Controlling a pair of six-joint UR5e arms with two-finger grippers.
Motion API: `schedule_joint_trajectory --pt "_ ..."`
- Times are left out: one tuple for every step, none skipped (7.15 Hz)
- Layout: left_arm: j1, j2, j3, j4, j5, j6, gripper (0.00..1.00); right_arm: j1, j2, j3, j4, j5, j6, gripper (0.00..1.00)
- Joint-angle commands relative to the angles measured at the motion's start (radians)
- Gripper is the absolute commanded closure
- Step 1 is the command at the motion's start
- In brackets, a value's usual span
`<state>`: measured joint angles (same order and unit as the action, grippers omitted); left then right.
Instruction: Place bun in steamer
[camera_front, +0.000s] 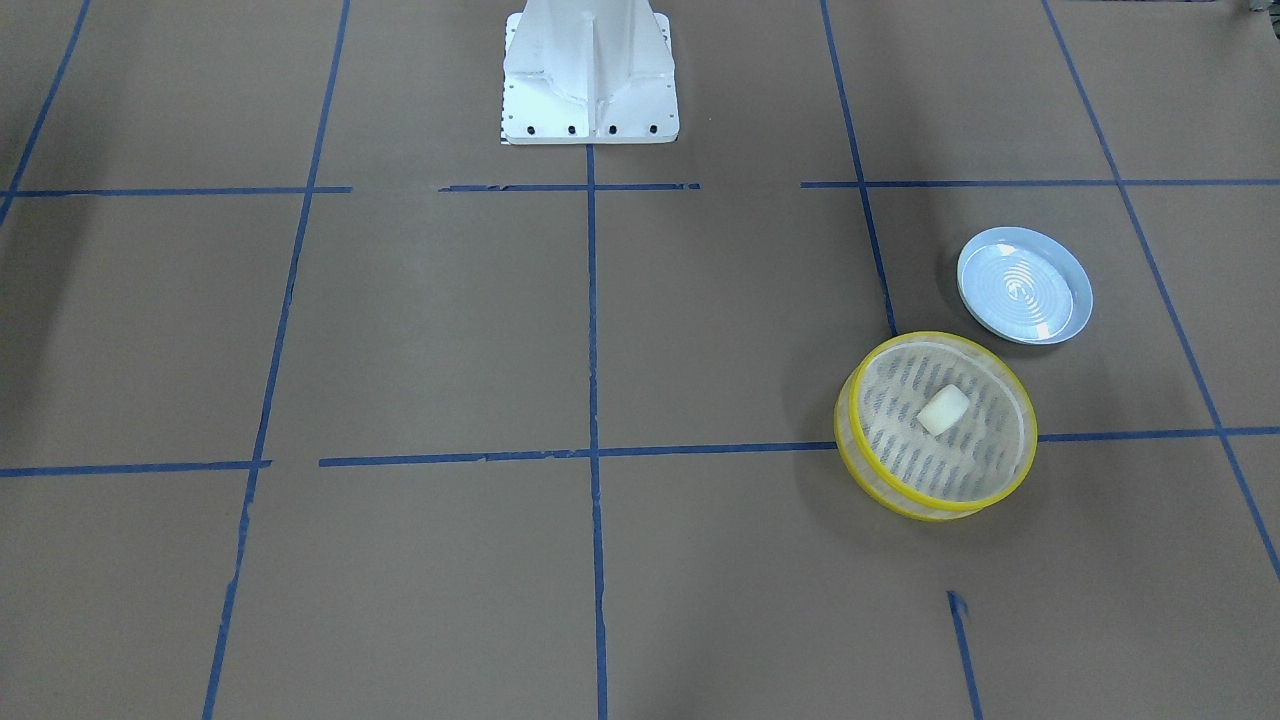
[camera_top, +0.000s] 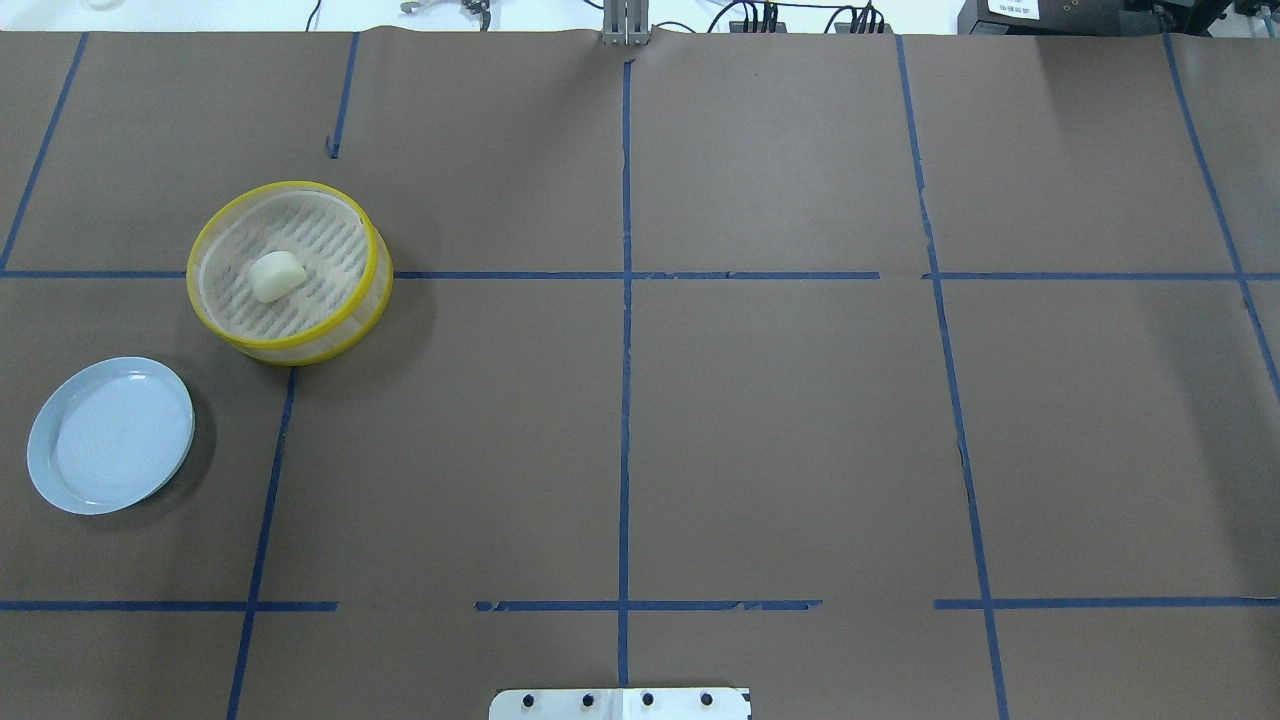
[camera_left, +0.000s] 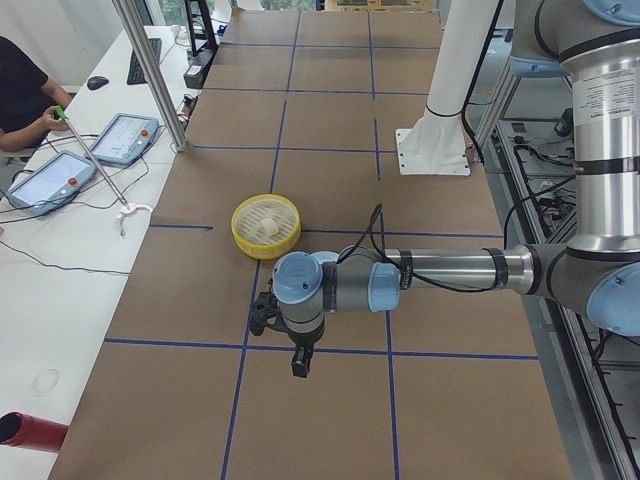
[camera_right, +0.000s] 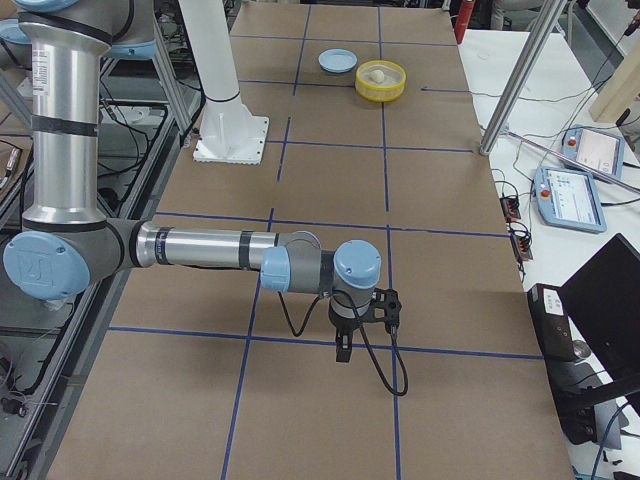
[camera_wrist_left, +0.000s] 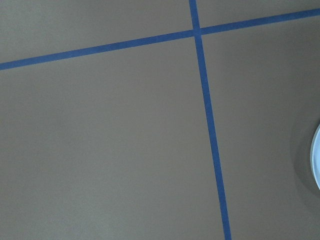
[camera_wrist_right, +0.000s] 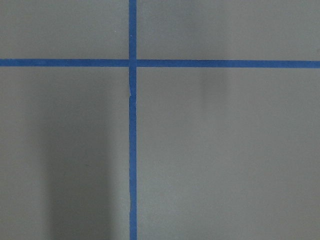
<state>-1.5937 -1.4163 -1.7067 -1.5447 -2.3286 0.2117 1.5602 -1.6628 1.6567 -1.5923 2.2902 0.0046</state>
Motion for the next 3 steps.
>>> schedule_joint_trajectory --pt "0.000 -0.004 -0.001 0.000 0.002 0.000 0.00 0.000 0.000 0.000 0.000 0.000 0.000 0.00" --pt "0.000 -0.004 0.001 0.000 0.000 0.002 0.00 0.001 0.000 0.000 0.000 0.000 0.000 0.00" --pt "0.000 -0.001 0.001 0.000 -0.002 0.006 0.00 0.001 0.000 0.000 0.000 0.000 0.000 0.00"
